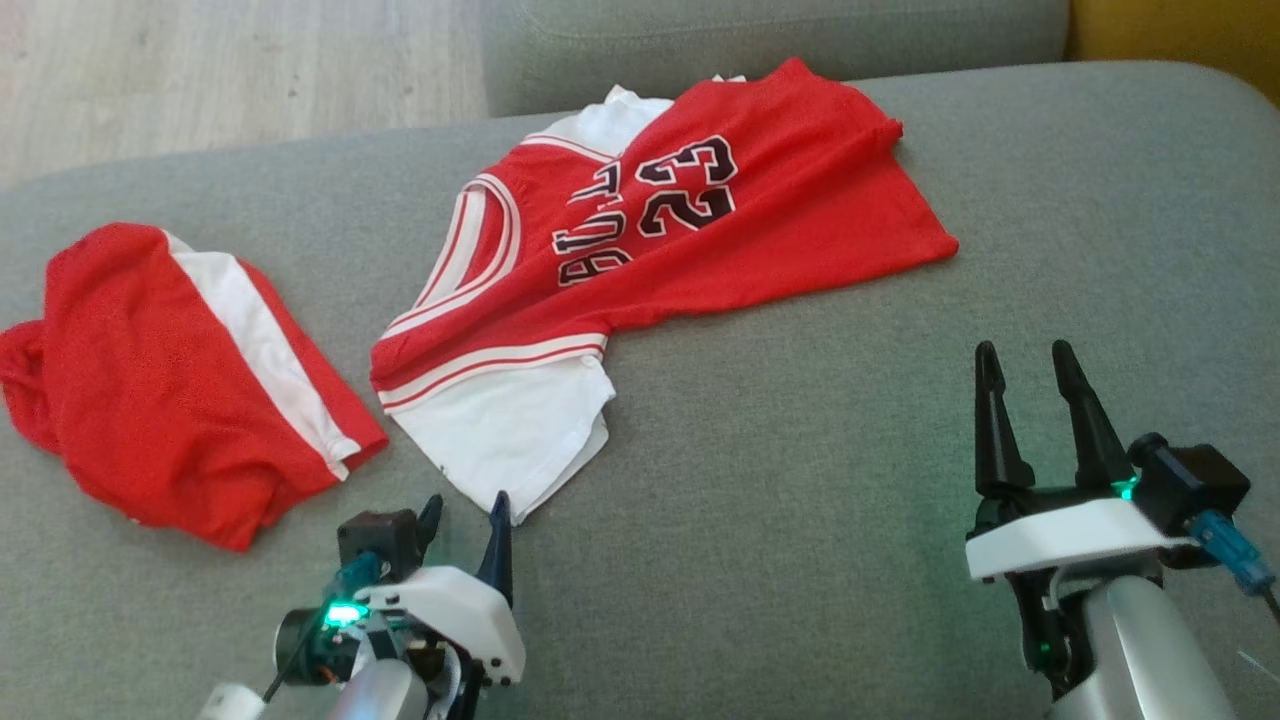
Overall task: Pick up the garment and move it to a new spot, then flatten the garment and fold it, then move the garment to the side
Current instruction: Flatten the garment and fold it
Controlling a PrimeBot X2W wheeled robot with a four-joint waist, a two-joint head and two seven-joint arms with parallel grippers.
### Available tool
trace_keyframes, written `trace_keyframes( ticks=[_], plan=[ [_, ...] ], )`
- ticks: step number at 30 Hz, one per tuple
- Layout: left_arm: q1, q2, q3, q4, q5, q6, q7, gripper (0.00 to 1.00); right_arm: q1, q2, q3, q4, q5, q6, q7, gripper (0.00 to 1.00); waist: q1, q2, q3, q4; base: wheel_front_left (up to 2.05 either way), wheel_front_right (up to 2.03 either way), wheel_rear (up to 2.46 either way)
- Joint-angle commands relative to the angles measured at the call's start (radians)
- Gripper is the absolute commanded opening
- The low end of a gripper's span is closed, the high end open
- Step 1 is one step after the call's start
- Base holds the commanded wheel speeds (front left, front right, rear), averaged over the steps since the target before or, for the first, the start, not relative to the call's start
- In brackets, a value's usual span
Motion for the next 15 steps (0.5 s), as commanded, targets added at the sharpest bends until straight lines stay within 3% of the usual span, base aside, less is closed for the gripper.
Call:
trace_keyframes(
  ticks=[1,12,13,14,15],
  plan=[
    [-0.052,0.007,0.027,-0.026,-0.005,-0.003,0.000,1.00,-0.043,-0.004,0.028,-0.028,0.009,-0.001,-0.012,1.00,-0.0001,-0.0001,0.008,-0.006,0.00,0.00,0.00],
    [-0.075,0.027,-0.002,0.008,-0.013,-0.013,0.102,1.00,-0.066,-0.004,0.038,-0.031,0.024,-0.001,-0.014,1.00,-0.0001,-0.0001,0.049,-0.041,0.00,0.00,0.00],
    [-0.075,0.027,-0.006,0.009,-0.016,-0.019,0.111,0.96,-0.067,-0.004,0.037,-0.032,0.024,-0.001,-0.014,1.00,-0.0001,-0.0001,0.051,-0.042,0.00,0.00,0.00],
    [-0.075,0.029,-0.012,0.009,-0.017,-0.026,0.120,0.47,-0.068,-0.004,0.035,-0.033,0.024,-0.001,-0.014,1.00,-0.0001,-0.0001,0.051,-0.044,0.00,0.00,0.00],
    [-0.075,0.029,-0.016,0.007,-0.020,-0.033,0.124,0.10,-0.069,-0.004,0.033,-0.033,0.023,-0.001,-0.014,1.00,-0.0001,-0.0001,0.051,-0.045,0.00,0.00,0.00]
  ],
)
